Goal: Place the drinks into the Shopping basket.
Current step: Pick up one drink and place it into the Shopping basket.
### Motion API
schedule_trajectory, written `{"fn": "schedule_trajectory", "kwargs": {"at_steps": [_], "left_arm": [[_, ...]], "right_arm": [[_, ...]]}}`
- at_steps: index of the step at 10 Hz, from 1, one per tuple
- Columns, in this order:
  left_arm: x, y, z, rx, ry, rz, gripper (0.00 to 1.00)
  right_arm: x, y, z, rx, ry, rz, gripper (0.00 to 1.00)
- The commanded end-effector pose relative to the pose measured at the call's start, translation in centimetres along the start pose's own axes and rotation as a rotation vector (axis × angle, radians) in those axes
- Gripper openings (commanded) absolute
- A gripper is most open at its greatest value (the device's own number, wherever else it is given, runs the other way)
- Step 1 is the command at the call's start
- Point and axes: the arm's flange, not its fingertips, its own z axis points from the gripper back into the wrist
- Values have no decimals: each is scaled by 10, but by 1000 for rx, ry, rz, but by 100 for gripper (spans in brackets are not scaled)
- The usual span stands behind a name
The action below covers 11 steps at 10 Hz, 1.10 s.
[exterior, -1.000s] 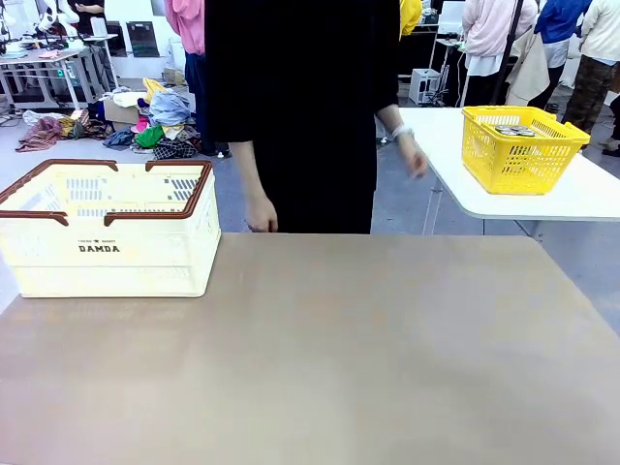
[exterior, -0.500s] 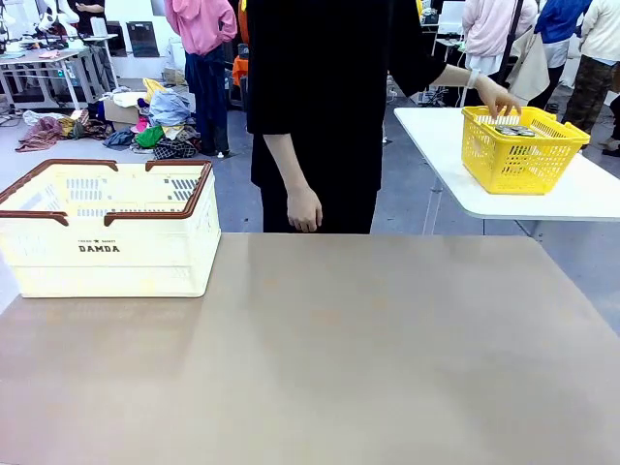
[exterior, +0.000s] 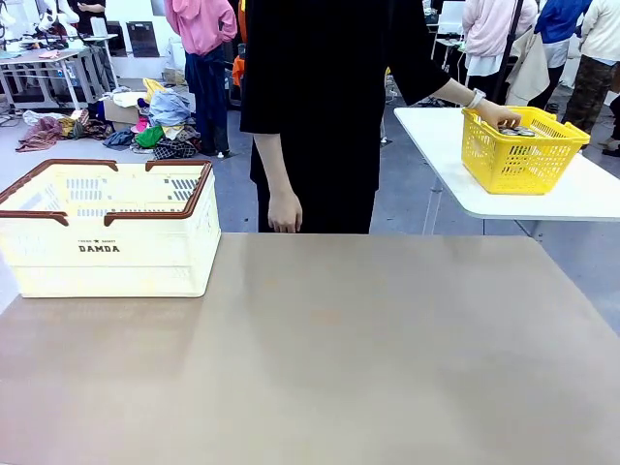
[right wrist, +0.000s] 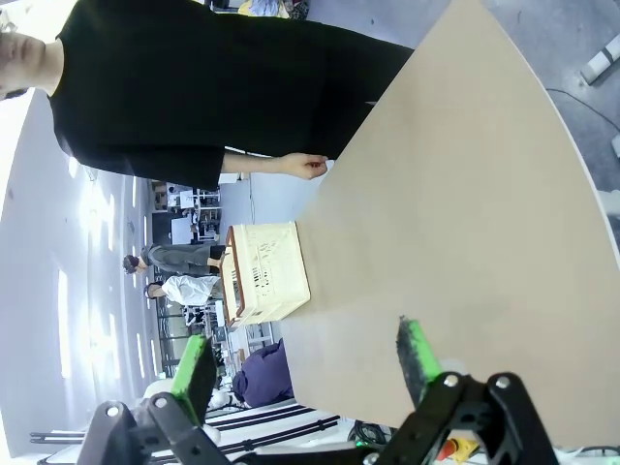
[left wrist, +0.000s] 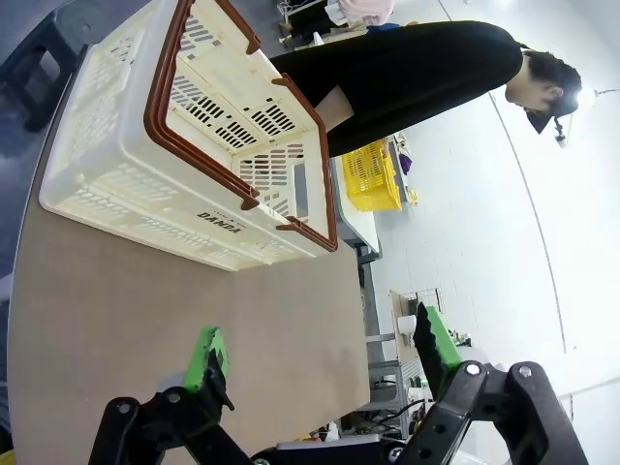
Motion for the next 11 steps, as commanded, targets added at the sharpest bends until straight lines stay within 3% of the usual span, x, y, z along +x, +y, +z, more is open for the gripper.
{"fn": "schedule_trajectory", "kwargs": {"at_steps": [1, 11], "left_arm": [[1, -1, 1, -18, -6, 0, 100], [1, -1, 1, -18, -6, 0, 100]], "right_arm": [[0, 1, 2, 4, 1, 21, 100], [0, 1, 2, 4, 1, 21, 100]]}}
